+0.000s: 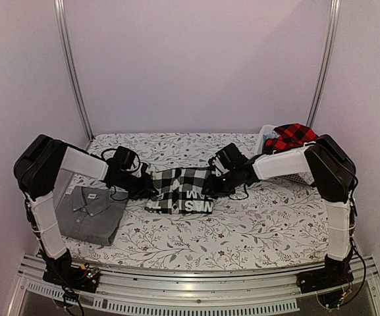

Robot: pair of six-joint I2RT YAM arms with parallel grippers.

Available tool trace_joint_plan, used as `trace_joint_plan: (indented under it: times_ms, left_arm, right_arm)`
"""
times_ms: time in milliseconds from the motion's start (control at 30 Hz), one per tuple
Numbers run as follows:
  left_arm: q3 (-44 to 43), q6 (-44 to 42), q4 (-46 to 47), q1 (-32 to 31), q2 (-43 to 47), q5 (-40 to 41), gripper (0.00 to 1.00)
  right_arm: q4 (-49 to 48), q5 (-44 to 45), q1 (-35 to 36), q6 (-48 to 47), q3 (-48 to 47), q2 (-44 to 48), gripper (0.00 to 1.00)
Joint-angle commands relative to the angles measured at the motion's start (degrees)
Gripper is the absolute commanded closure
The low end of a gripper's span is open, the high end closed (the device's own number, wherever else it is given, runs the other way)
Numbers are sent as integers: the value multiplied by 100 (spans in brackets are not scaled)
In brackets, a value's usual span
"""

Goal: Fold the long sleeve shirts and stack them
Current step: Pick up the square-folded shirt from the center of the board, then turn over the square-folded shirt at the center of the board.

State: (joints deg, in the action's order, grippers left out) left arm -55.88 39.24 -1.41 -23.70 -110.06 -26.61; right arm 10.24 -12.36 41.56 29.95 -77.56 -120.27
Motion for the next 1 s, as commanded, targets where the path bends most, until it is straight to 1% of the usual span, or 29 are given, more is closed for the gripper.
trace_joint_plan:
  times_ms: [0,33,100,200,300,367,433,700,833,967]
  left_arm:
    - [-161,-132,-798,-59,172,147,100]
    - [-203,-188,-903,-60,253,165,100]
    - [-314,-360,-1161,-25,415,186,100]
    - [-433,-587,-1531,98,650,117,100]
    - [-713,-912,-1987,179,764,22,100]
    - [-863,-1059,-2272,207,826,50,100]
    - [-972,-1157,-2501,253,889,32,100]
    - [-1441,-1350,-3264,406,1250,-12,100]
    - [-1812,-1351,-3594,414,1313,-121,100]
    - [-2176,-1209,-3800,412,1427,-116,100]
  right_arm:
    - [115,173,-8,-89,173,433,57]
    - [147,229,-16,-113,191,554,54]
    - [196,339,-21,-160,197,759,50]
    - [238,500,-23,-195,162,905,51]
    - [328,493,-12,-208,-67,750,62]
    - [381,476,32,-209,-247,473,72]
    - [384,448,104,-209,-405,245,78]
    - [280,123,384,12,-1014,-506,86]
    - [127,-108,580,123,-1459,-925,87]
    - [-362,-586,741,423,-1842,-1274,87]
